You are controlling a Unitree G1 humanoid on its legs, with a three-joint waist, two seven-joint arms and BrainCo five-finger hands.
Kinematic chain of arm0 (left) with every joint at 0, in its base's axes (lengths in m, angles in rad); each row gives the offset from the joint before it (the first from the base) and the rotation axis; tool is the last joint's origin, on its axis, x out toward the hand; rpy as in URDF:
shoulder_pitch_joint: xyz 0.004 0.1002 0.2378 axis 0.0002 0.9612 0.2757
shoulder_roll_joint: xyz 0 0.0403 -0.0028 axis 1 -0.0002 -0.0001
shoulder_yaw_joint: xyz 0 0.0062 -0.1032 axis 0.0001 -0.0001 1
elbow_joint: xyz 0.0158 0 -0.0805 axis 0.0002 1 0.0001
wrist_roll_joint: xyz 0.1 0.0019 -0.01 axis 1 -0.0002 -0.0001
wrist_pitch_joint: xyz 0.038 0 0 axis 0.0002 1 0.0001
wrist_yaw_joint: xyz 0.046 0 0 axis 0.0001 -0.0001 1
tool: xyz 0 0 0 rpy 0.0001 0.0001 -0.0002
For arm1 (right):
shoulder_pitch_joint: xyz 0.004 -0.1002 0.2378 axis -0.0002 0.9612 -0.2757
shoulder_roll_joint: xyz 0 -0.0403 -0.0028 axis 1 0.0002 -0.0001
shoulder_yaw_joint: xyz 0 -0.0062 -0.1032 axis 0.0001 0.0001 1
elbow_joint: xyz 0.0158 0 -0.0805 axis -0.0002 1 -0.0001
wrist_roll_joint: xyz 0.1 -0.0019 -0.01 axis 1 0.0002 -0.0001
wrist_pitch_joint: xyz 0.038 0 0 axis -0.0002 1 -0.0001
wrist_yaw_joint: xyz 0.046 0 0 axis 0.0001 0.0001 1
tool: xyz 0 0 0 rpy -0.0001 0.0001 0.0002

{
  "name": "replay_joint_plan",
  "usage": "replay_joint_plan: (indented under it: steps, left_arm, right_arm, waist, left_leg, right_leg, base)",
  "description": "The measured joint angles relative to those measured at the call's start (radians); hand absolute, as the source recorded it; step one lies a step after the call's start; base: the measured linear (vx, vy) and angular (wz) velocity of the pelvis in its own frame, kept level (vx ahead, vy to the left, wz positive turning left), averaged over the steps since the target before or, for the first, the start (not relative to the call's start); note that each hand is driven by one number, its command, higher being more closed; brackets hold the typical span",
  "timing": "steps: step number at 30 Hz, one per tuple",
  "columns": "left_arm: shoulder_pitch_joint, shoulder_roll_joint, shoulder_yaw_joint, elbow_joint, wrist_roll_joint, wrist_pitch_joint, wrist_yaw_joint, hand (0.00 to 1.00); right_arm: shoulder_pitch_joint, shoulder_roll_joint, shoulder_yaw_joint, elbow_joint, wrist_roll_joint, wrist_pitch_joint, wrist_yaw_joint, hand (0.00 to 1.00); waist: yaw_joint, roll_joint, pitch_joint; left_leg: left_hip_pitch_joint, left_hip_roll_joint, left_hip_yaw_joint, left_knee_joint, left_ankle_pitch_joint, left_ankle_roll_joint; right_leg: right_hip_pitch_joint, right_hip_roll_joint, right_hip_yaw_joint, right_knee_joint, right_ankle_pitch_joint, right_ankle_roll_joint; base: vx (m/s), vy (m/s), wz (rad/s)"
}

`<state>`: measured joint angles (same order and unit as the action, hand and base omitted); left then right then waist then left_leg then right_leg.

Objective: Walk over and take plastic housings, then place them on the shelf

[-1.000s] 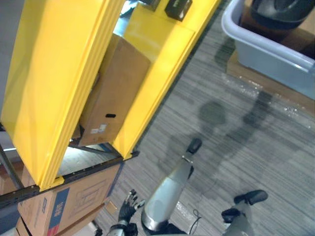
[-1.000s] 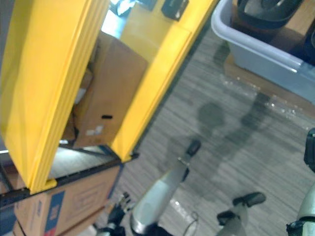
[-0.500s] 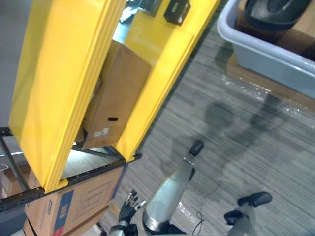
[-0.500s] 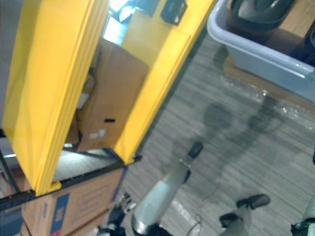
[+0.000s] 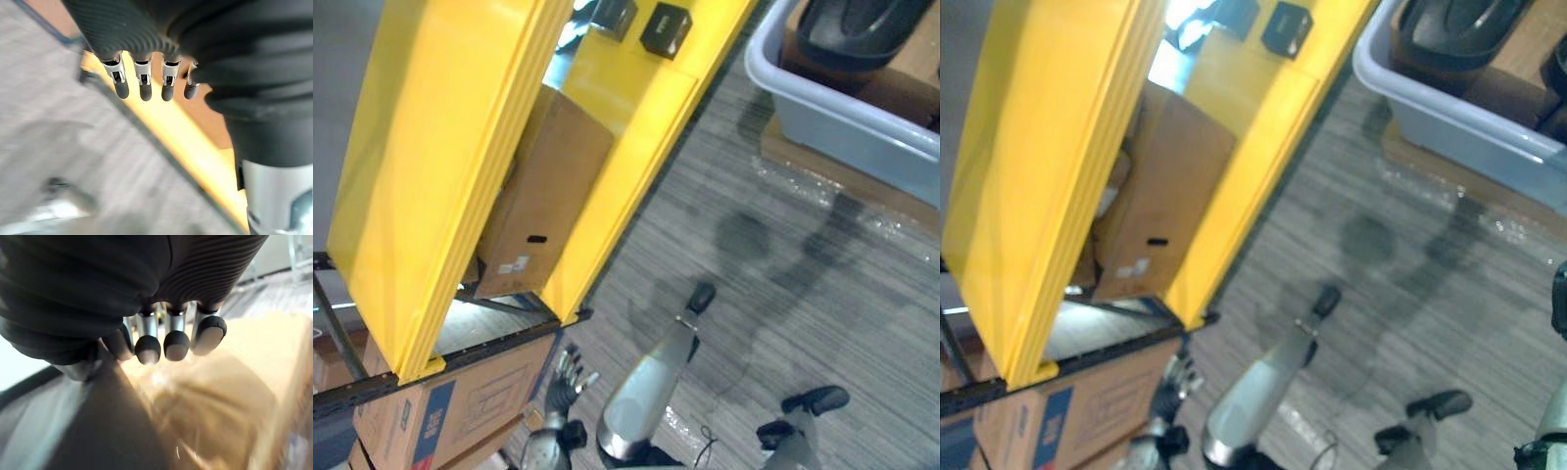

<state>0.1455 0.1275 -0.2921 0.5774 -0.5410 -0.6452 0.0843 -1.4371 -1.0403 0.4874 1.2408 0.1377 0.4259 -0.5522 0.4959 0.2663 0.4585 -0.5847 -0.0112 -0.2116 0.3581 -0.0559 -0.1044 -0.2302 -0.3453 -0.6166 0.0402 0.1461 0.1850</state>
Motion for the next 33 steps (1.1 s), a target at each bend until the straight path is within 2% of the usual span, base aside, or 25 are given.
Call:
replay_joint_plan:
  steps: [1,2,3,7,11,14,17,21,22,26,28,29,30,31,32,33]
  left_arm:
    - [0.0,0.006,0.012,-0.032,0.0,0.0,0.009,0.0]
    - [0.0,0.025,0.038,-0.108,0.0,0.004,0.024,0.0]
    - [0.0,0.028,0.054,-0.139,0.0,0.005,0.028,0.0]
    - [0.0,0.047,0.108,-0.319,0.006,0.016,0.035,0.0]
    - [0.002,0.065,0.128,-0.452,0.067,0.015,0.084,0.0]
    - [0.002,0.067,0.144,-0.532,0.09,0.017,0.115,0.0]
    - [-0.004,0.076,0.15,-0.572,0.135,0.031,0.154,0.0]
    - [-0.055,0.114,0.155,-0.635,0.229,0.065,0.208,0.0]
    - [-0.091,0.137,0.156,-0.666,0.252,0.092,0.218,0.0]
    - [-0.182,0.189,0.162,-0.698,0.318,0.176,0.225,0.0]
    - [-0.233,0.199,0.163,-0.698,0.323,0.23,0.227,0.0]
    - [-0.268,0.223,0.166,-0.697,0.321,0.272,0.223,0.0]
    - [-0.283,0.231,0.168,-0.695,0.321,0.292,0.22,0.0]
    - [-0.31,0.243,0.173,-0.694,0.321,0.324,0.217,0.0]
    - [-0.322,0.25,0.174,-0.693,0.321,0.332,0.216,0.0]
    - [-0.339,0.259,0.175,-0.691,0.313,0.355,0.208,0.0]
  right_arm:
    - [0.003,0.003,-0.002,0.0,-0.006,-0.016,-0.004,1.0]
    - [0.008,0.013,-0.015,-0.004,-0.02,-0.05,-0.023,1.0]
    - [0.011,0.017,-0.027,-0.006,-0.031,-0.063,-0.032,1.0]
    - [0.039,0.032,-0.113,-0.019,-0.035,-0.118,-0.079,1.0]
    - [0.074,0.053,-0.154,-0.027,-0.048,-0.148,-0.083,1.0]
    - [0.126,0.102,-0.159,-0.055,-0.077,-0.183,-0.084,1.0]
    - [0.159,0.157,-0.196,-0.055,-0.083,-0.189,-0.096,1.0]
    - [0.201,0.216,-0.221,-0.108,-0.124,-0.223,-0.131,1.0]
    - [0.227,0.24,-0.221,-0.16,-0.15,-0.238,-0.142,1.0]
    - [0.276,0.293,-0.233,-0.284,-0.193,-0.303,-0.15,1.0]
    - [0.32,0.31,-0.256,-0.37,-0.212,-0.336,-0.151,1.0]
    - [0.373,0.34,-0.286,-0.44,-0.233,-0.354,-0.155,1.0]
    - [0.393,0.349,-0.293,-0.465,-0.235,-0.363,-0.157,1.0]
    - [0.428,0.362,-0.303,-0.52,-0.253,-0.375,-0.159,1.0]
    - [0.445,0.367,-0.309,-0.549,-0.26,-0.381,-0.16,1.0]
    - [0.473,0.375,-0.31,-0.6,-0.273,-0.389,-0.163,1.0]
  waist:
    - [-0.009,-0.007,0.005]
    - [-0.027,-0.019,0.014]
    - [-0.032,-0.029,0.021]
    - [-0.076,-0.091,0.063]
    - [-0.09,-0.109,0.072]
    - [-0.112,-0.123,0.072]
    - [-0.13,-0.144,0.075]
    - [-0.158,-0.177,0.074]
    - [-0.171,-0.202,0.074]
    - [-0.207,-0.264,0.067]
    - [-0.227,-0.275,0.067]
    - [-0.241,-0.301,0.055]
    - [-0.244,-0.312,0.05]
    - [-0.26,-0.327,0.041]
    - [-0.265,-0.334,0.037]
    - [-0.276,-0.353,0.026]
  left_leg:
    - [0.007,0.0,-0.001,-0.001,0.0,0.0]
    - [0.023,0.001,-0.002,-0.002,0.0,0.0]
    - [0.028,0.003,0.0,-0.002,0.0,0.0]
    - [0.059,0.006,-0.001,-0.001,0.0,0.0]
    - [0.081,0.012,-0.001,0.0,0.0,-0.001]
    - [0.083,0.024,-0.003,-0.006,0.008,-0.008]
    - [0.103,0.034,-0.003,-0.039,0.027,-0.015]
    - [0.115,0.056,-0.004,-0.055,0.035,-0.023]
    - [0.125,0.064,0.001,-0.066,0.039,-0.027]
    - [0.169,0.084,0.028,-0.101,0.05,-0.034]
    - [0.198,0.1,0.035,-0.113,0.052,-0.036]
    - [0.224,0.109,0.047,-0.137,0.059,-0.04]
    - [0.238,0.112,0.055,-0.148,0.063,-0.042]
    - [0.256,0.121,0.059,-0.166,0.069,-0.046]
    - [0.268,0.124,0.062,-0.178,0.075,-0.048]
    - [0.287,0.128,0.075,-0.203,0.086,-0.051]
  right_leg:
    - [0.009,0.0,-0.006,0.001,-0.001,-0.001]
    - [0.025,0.001,-0.011,0.002,-0.001,-0.002]
    - [0.027,0.001,-0.011,0.004,-0.001,-0.002]
    - [0.058,0.002,-0.015,0.016,-0.003,-0.005]
    - [0.078,0.005,-0.017,0.024,-0.006,-0.01]
    - [0.079,0.017,-0.017,0.024,-0.008,-0.014]
    - [0.082,0.024,-0.015,0.023,-0.009,-0.016]
    - [0.087,0.046,-0.012,0.013,0.002,-0.031]
    - [0.089,0.052,-0.008,0.007,0.002,-0.033]
    - [0.095,0.061,0.019,0.008,0.007,-0.039]
    - [0.11,0.073,0.024,0.008,0.02,-0.056]
    - [0.117,0.077,0.031,0.007,0.02,-0.056]
    - [0.118,0.079,0.041,0.007,0.02,-0.056]
    - [0.126,0.085,0.047,0.006,0.02,-0.056]
    - [0.13,0.087,0.048,0.005,0.02,-0.056]
    - [0.13,0.091,0.054,0.004,0.018,-0.06]
  base:
    - [-0.07,0.008,0.03]
    - [-0.06,0.007,0.01]
    - [-0.09,0.012,0.0]
    - [-0.1,0.023,0.02]
    - [-0.11,0.018,0.01]
    - [-0.1,-0.019,-0.04]
    - [-0.07,-0.047,-0.02]
    - [-0.06,-0.048,-0.06]
    - [-0.05,-0.037,-0.1]
    - [-0.05,-0.046,-0.2]
    - [-0.05,-0.029,-0.26]
    - [-0.03,-0.021,-0.17]
    - [-0.03,-0.047,-0.22]
    - [-0.02,-0.045,-0.15]
    - [-0.02,-0.047,-0.17]
    - [-0.02,-0.044,-0.28]
